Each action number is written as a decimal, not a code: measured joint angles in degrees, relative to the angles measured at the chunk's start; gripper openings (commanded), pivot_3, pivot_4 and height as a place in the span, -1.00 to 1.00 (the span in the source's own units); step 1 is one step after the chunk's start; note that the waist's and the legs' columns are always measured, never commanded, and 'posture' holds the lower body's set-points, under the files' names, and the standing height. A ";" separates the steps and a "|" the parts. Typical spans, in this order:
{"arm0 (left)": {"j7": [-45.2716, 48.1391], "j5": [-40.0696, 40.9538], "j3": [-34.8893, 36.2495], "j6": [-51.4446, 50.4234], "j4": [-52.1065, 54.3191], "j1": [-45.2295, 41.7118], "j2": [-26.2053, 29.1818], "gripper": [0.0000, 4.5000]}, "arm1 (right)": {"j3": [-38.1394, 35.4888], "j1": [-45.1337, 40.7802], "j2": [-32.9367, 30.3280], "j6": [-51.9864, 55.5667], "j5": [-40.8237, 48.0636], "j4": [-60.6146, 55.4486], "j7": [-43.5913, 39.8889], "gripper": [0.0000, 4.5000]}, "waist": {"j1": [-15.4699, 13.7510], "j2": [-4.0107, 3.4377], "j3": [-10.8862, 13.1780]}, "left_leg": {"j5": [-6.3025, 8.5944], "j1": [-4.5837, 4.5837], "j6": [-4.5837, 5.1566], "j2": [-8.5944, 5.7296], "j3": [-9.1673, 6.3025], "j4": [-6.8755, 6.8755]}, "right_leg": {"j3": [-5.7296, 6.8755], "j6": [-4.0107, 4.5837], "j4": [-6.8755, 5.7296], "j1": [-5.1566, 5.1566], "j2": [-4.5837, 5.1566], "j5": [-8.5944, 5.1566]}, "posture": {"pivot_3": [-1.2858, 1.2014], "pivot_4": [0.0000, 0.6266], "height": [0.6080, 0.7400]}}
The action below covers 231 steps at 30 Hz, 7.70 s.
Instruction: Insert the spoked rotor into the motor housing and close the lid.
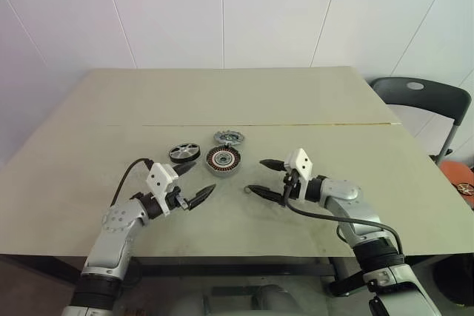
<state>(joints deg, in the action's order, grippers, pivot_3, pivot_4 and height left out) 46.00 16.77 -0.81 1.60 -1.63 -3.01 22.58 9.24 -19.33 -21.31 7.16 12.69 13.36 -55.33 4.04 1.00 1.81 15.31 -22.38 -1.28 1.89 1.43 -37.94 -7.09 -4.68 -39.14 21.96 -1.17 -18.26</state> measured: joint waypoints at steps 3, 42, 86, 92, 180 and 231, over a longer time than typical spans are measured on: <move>-0.22 0.01 0.07 -0.03 0.26 0.18 0.08 1.00 | 2.47 -2.59 0.68 0.00 -2.33 1.75 0.42 0.99 | -0.03 -0.01 0.00 | 0.00 0.00 0.00 -0.01 0.01 0.00 | 0.00 0.00 0.00 0.01 0.00 0.00 | 0.03 -1.00 1.00; -4.43 -0.49 1.66 0.23 1.40 2.55 -0.86 1.00 | 21.92 -41.86 11.64 -2.29 -27.71 36.48 -8.41 0.99 | 0.16 -0.06 0.03 | 0.01 -0.10 -0.01 -0.03 0.00 0.04 | 0.04 0.00 -0.13 0.22 0.23 0.02 | 0.03 -1.00 1.00; -5.56 -1.48 2.47 1.54 1.65 2.31 -0.90 1.00 | 21.32 -30.55 4.77 7.55 -24.88 13.31 -28.55 -0.09 | 1.44 -0.08 0.02 | 0.01 -0.16 -0.01 -0.07 -0.10 0.11 | 0.16 -0.03 -0.15 0.25 0.27 0.03 | 0.03 -1.00 1.00; -5.60 -1.47 2.81 1.54 1.65 2.43 -0.41 1.00 | 22.02 -27.68 5.65 10.67 -25.00 8.73 -25.74 -0.09 | 1.77 0.01 -0.04 | 0.01 -0.04 -0.01 -0.03 -0.10 0.11 | 0.16 -0.02 -0.16 0.16 0.21 0.02 | 0.03 -1.00 1.00; -2.38 0.20 3.58 0.55 1.06 1.75 2.49 1.00 | 5.94 -7.45 3.74 9.24 -7.53 8.24 -2.66 -0.69 | 2.02 0.05 0.20 | 0.01 0.92 -0.02 0.04 0.02 0.52 | -0.17 0.22 0.12 -0.56 -0.01 -0.10 | 0.03 -1.00 1.00; -2.22 1.19 4.38 -2.36 1.37 4.47 4.24 1.00 | 15.83 -18.34 7.63 21.49 -9.78 2.93 -2.64 -0.69 | 1.49 0.08 0.23 | 0.01 -0.13 -0.02 -0.14 -0.09 0.81 | 0.08 0.07 0.46 0.30 0.33 -0.04 | 0.03 -1.00 1.00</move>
<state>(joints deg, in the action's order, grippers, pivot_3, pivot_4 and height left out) 43.78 17.96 3.58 -0.75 -0.26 1.46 26.82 25.07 -37.66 -13.68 28.64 2.91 16.29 -57.97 5.53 1.08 2.04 15.32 -22.51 -1.30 1.76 1.35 -37.13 -7.01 -4.61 -38.68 22.26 -0.84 -18.30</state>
